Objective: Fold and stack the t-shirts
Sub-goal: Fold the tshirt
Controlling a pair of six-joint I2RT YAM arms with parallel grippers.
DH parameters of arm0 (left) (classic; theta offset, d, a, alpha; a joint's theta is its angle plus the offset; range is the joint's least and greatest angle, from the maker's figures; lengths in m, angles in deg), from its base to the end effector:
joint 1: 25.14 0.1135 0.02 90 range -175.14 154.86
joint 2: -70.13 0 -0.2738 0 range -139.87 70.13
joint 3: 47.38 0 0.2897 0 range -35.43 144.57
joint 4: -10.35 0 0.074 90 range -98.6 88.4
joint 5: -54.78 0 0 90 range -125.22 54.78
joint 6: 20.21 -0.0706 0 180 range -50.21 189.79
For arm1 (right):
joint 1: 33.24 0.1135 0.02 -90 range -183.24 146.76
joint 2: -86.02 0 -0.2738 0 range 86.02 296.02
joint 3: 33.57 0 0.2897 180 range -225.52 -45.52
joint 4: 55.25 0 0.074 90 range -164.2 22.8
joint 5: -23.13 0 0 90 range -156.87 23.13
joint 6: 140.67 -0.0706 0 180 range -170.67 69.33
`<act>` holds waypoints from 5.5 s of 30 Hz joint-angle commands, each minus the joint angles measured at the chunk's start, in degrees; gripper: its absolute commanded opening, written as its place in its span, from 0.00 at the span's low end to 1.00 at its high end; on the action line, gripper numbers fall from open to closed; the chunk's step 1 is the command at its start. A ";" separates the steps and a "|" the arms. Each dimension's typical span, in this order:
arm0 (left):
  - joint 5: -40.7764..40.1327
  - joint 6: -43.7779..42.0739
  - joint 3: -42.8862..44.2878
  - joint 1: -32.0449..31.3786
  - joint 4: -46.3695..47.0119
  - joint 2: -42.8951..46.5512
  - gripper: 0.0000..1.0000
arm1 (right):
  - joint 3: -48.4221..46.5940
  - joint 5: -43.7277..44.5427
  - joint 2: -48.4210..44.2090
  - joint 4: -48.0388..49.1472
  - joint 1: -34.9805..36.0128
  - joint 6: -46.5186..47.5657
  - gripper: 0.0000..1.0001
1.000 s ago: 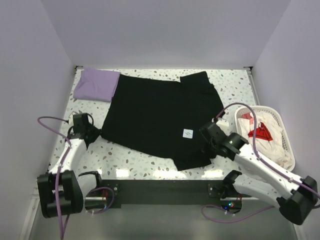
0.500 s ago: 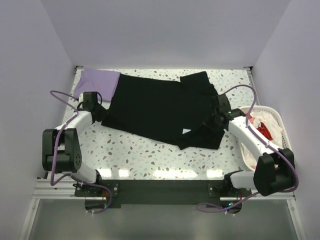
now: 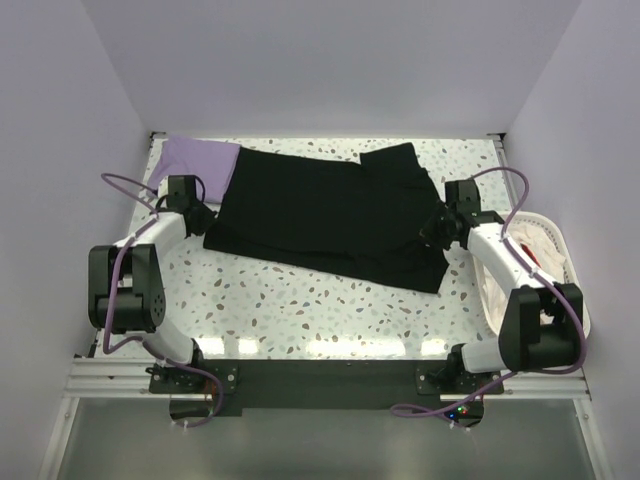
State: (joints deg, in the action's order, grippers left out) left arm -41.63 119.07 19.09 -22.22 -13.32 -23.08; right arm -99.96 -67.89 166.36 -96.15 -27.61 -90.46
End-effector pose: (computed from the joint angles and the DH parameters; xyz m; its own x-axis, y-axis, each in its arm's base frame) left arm 0.3850 0.0275 0.1454 -0.4099 -0.7751 -0.4810 -0.6627 0.6153 -0.4269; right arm 0.3367 0.0345 0.1954 -0.6945 0.5745 -0.4331 0.4375 0.8151 0.3796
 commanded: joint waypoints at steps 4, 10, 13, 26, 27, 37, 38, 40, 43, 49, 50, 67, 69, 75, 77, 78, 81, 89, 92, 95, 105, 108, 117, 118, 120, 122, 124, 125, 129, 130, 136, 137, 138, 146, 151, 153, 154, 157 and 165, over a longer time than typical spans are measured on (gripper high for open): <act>-1.85 1.44 1.38 0.68 1.62 0.31 0.00 | -0.24 -2.32 -0.97 3.28 -2.28 1.65 0.00; -1.23 1.08 2.34 1.04 1.79 -1.36 0.00 | -0.06 -3.81 -0.09 3.90 -3.69 1.47 0.00; -1.14 1.08 2.61 1.04 1.97 -1.97 0.00 | -0.49 -4.17 0.35 4.25 -3.96 1.21 0.00; 0.09 0.91 4.63 1.04 2.67 -4.17 0.00 | -1.46 -4.08 2.54 5.39 -4.93 0.59 0.00; 0.35 0.82 4.89 1.04 2.76 -4.43 0.00 | -1.72 -4.08 3.33 5.39 -5.10 0.50 0.00; 1.14 0.38 5.24 1.04 3.64 -5.58 0.00 | -2.34 -4.17 5.27 6.45 -5.19 0.15 0.00; 1.32 0.29 5.24 1.04 3.90 -5.49 0.00 | -2.43 -4.17 5.44 6.71 -5.19 0.15 0.00; 1.49 -0.14 5.24 1.04 4.34 -5.49 0.00 | -2.43 -3.64 6.06 6.89 -5.28 0.15 0.00; 2.11 -0.67 5.60 1.04 4.96 -5.84 0.02 | -2.43 -3.64 7.02 7.33 -5.28 0.15 0.00; 4.83 -2.60 5.60 1.04 8.11 -5.06 0.33 | -3.48 -4.35 8.87 8.56 -5.54 0.85 0.12; 5.01 -2.78 5.51 1.12 8.38 -4.70 0.39 | -3.83 -4.52 9.31 8.56 -5.45 1.20 0.19; 9.84 -1.99 -6.69 -2.48 14.45 7.42 0.60 | 0.37 -0.92 0.10 8.99 0.69 2.88 0.72; 10.45 -1.29 -8.54 -2.48 15.67 8.82 0.59 | 4.32 -0.31 -1.67 10.05 1.84 1.39 0.71; 15.11 0.12 -13.74 -4.32 18.93 11.11 0.57 | 10.40 -0.12 -2.91 13.04 2.63 -0.02 0.67; 16.60 0.12 -14.53 -4.85 19.20 11.91 0.57 | 11.97 -0.13 -2.73 14.09 2.63 -0.63 0.66; 16.87 -0.40 -14.62 -5.03 18.76 12.69 0.57 | 12.51 0.05 -2.73 14.44 2.63 -0.90 0.65; 18.10 -2.24 -13.31 -5.20 16.13 15.15 0.57 | 14.52 2.23 -2.99 15.32 2.72 -1.25 0.65; 19.51 -5.77 -9.97 -5.20 11.82 19.38 0.57 | 15.50 3.74 0.26 17.52 2.55 -2.31 0.62; 19.51 -6.47 -9.44 -5.20 11.81 20.00 0.57 | 15.41 4.27 0.70 18.22 2.55 -2.66 0.59; 19.95 -6.82 -9.26 -5.20 9.88 20.26 0.57 | 14.97 4.44 1.31 19.19 2.63 -2.75 0.47; 20.39 -7.26 -9.61 -5.20 9.62 20.17 0.57 | 9.80 4.53 4.48 18.67 2.63 -3.01 0.00; 20.39 -7.26 -9.52 -5.20 9.88 20.17 0.57 | 7.25 4.01 5.88 18.58 2.55 -3.27 0.00; 20.74 -7.53 -9.35 -5.20 9.44 20.00 0.57 | -3.20 3.30 14.49 17.52 2.63 -4.33 0.00; 20.74 -7.70 -9.35 -5.20 9.18 19.91 0.57 | -4.09 3.30 15.28 17.44 2.63 -4.33 0.00; 20.92 -7.97 -9.35 -5.20 8.83 19.91 0.57 | -6.38 3.04 17.47 17.08 2.55 -4.68 0.00; 21.00 -8.49 -9.43 -5.20 8.56 20.08 0.57 | -7.78 2.78 18.71 16.82 2.55 -4.94 0.00; 21.00 -8.76 -9.70 -5.20 8.30 20.17 0.57 | -9.37 2.34 20.29 16.91 2.46 -5.56 0.00; 21.09 -8.85 -9.78 -5.20 8.30 20.17 0.57 | -10.16 1.99 20.73 17.08 2.54 -5.74 0.00; 21.44 -9.02 -9.87 -5.20 8.21 20.17 0.57 | -12.09 1.19 22.76 17.61 2.55 -6.79 0.00; 21.44 -9.11 -9.87 -5.20 8.12 20.17 0.57 | -12.53 1.11 23.46 17.61 2.46 -6.88 0.00; 22.06 -9.29 -9.79 -5.20 8.12 20.35 0.57 | -16.40 -0.65 25.92 16.91 2.28 -7.67 0.11; 22.15 -9.37 -9.79 -5.20 8.04 20.26 0.57 | -16.67 -0.74 26.01 17.08 2.11 -7.67 0.21; 22.23 -9.55 -9.87 -5.20 7.95 20.17 0.57 | -16.67 -0.65 25.84 17.17 2.11 -7.41 0.26; 22.68 -10.08 -9.96 -5.20 7.86 20.35 0.57 | -14.66 0.31 19.61 16.47 2.46 -2.40 0.49; 22.59 -9.73 -10.23 -5.20 8.21 20.26 0.57 | -9.12 4.35 11.71 14.80 6.05 2.78 0.42; 22.85 -9.38 -10.14 -5.20 8.56 20.17 0.57 | -5.43 6.89 9.41 14.89 10.26 5.15 0.39; 22.94 -9.37 -10.05 -5.20 8.65 20.17 0.57 | -4.29 9.78 7.84 14.63 11.67 5.42 0.36; 23.11 -9.20 -9.53 -5.20 8.56 20.26 0.57 | 0.37 12.51 5.02 14.97 16.07 5.95 0.34; 23.46 -8.67 -9.26 -5.20 8.82 20.00 0.57 | 6.45 16.31 4.65 16.47 24.69 6.13 0.31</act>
State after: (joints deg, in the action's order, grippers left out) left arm -19.67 110.68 7.97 -27.16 -6.00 -4.11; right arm -93.38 -55.78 171.12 -81.28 -3.83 -85.52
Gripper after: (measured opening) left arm 0.573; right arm 0.318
